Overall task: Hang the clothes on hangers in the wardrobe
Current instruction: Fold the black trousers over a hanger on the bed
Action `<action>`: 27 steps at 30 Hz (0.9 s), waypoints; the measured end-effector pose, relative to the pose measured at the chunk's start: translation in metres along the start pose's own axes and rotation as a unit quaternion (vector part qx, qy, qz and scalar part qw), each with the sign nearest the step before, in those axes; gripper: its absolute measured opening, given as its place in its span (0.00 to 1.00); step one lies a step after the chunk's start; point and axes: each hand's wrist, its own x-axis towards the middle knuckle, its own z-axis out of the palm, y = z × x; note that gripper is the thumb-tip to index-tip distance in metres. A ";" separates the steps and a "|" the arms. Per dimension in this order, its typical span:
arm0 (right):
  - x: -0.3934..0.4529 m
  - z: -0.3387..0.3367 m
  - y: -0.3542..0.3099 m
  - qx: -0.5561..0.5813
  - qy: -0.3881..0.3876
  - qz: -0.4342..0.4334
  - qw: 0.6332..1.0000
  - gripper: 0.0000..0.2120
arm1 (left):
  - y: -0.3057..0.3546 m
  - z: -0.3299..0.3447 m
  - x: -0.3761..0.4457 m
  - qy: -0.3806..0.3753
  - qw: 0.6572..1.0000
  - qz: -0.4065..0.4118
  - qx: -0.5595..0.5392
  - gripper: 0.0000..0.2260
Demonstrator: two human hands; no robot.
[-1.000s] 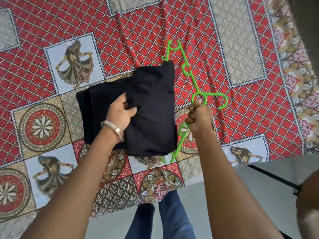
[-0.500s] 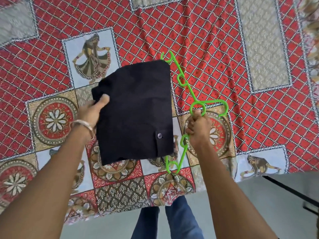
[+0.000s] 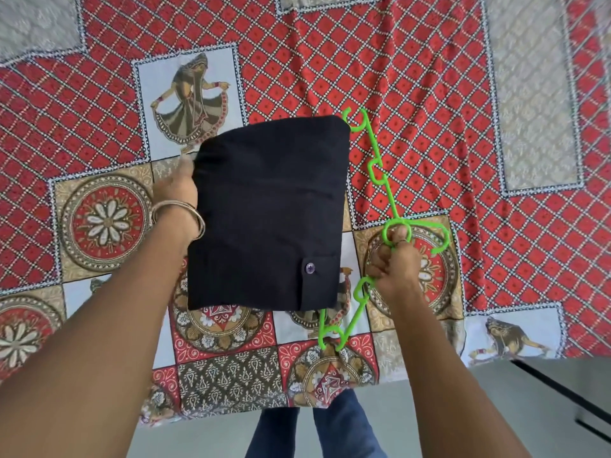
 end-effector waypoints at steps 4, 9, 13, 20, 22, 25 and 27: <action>-0.005 -0.003 -0.002 -0.010 -0.018 0.010 1.000 0.21 | -0.012 -0.016 0.012 -0.153 0.982 0.068 -0.085 0.10; -0.007 0.003 -0.002 -0.016 -0.038 0.016 0.999 0.22 | -0.008 -0.007 0.015 -0.140 0.983 0.118 -0.025 0.17; 0.000 0.000 -0.007 0.019 -0.047 0.039 0.998 0.23 | -0.006 -0.001 0.018 -0.077 0.981 0.138 -0.111 0.13; -0.002 -0.004 -0.006 -0.023 -0.048 0.002 0.999 0.21 | -0.029 -0.036 -0.005 0.157 0.910 0.304 0.235 0.16; -0.003 -0.002 -0.006 -0.027 -0.044 -0.020 0.998 0.20 | -0.033 -0.035 -0.040 0.054 0.832 0.489 0.258 0.17; -0.005 -0.001 -0.007 -0.036 -0.035 -0.029 0.998 0.19 | -0.074 -0.020 -0.064 -0.103 0.708 0.560 0.418 0.25; -0.005 -0.001 -0.007 -0.046 -0.035 -0.035 0.998 0.18 | -0.095 -0.011 -0.068 -0.132 0.722 0.470 0.490 0.27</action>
